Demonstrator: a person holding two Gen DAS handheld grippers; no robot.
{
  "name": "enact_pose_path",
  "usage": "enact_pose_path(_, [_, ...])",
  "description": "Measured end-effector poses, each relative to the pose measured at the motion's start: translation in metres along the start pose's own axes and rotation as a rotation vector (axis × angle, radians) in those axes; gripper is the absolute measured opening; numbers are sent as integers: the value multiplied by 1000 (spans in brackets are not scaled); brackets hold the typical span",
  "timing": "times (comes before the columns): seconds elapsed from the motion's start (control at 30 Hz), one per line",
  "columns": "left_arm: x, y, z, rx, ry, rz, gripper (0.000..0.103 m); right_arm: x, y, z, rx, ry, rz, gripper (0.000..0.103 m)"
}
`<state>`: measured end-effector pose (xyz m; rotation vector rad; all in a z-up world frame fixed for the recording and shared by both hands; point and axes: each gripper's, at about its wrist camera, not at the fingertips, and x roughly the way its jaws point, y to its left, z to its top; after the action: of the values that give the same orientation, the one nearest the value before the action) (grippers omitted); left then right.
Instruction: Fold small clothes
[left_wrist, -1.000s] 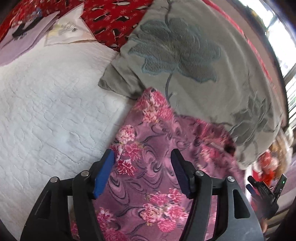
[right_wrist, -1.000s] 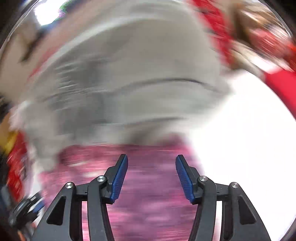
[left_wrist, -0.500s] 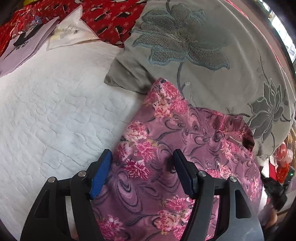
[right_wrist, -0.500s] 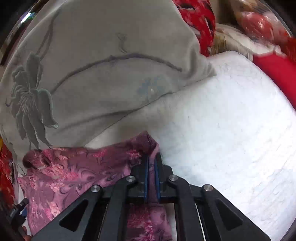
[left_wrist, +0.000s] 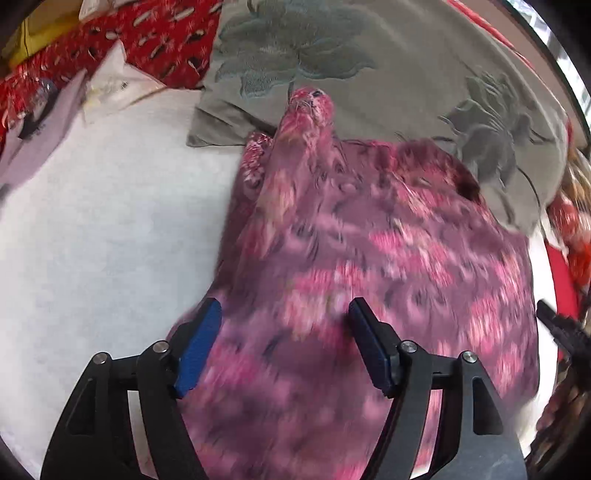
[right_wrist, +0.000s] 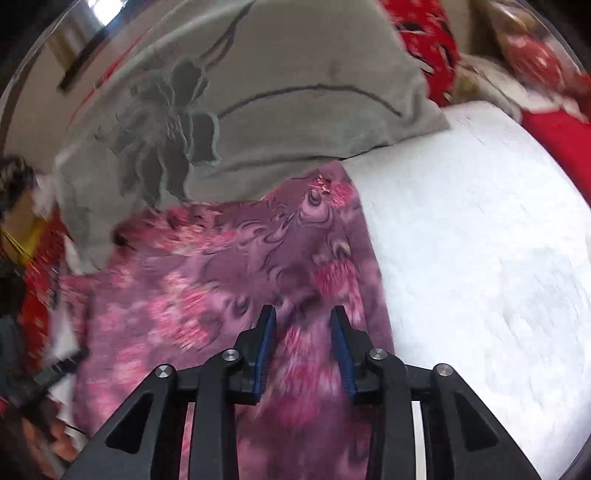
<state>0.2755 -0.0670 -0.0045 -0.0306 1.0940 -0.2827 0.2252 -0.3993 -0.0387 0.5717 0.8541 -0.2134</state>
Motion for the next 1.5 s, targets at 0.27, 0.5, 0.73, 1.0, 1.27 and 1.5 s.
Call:
enact_pose_path(0.27, [0,-1,-51,97,121,41,72,-42,-61,-58,66,69,-37,46])
enact_pose_path(0.5, [-4,2,-64,113,177,32,73,-55,-72,-83,42,-1,-54,5])
enact_pose_path(0.73, [-49,-6,-65,81,142,-54,72,-94,-49,-73,61,-120,-38,20])
enact_pose_path(1.0, [-6,-22,-81,158,195,85,76,-55,-18,-88,-70,13,-59,40])
enact_pose_path(1.27, [-6,-21,-82,162,191,82,77,-42,-6,-101,-159,-1,-116,60])
enact_pose_path(1.5, [-12,-17,-74,160,188,26,78,-48,4,-93,-180,16,-147,62])
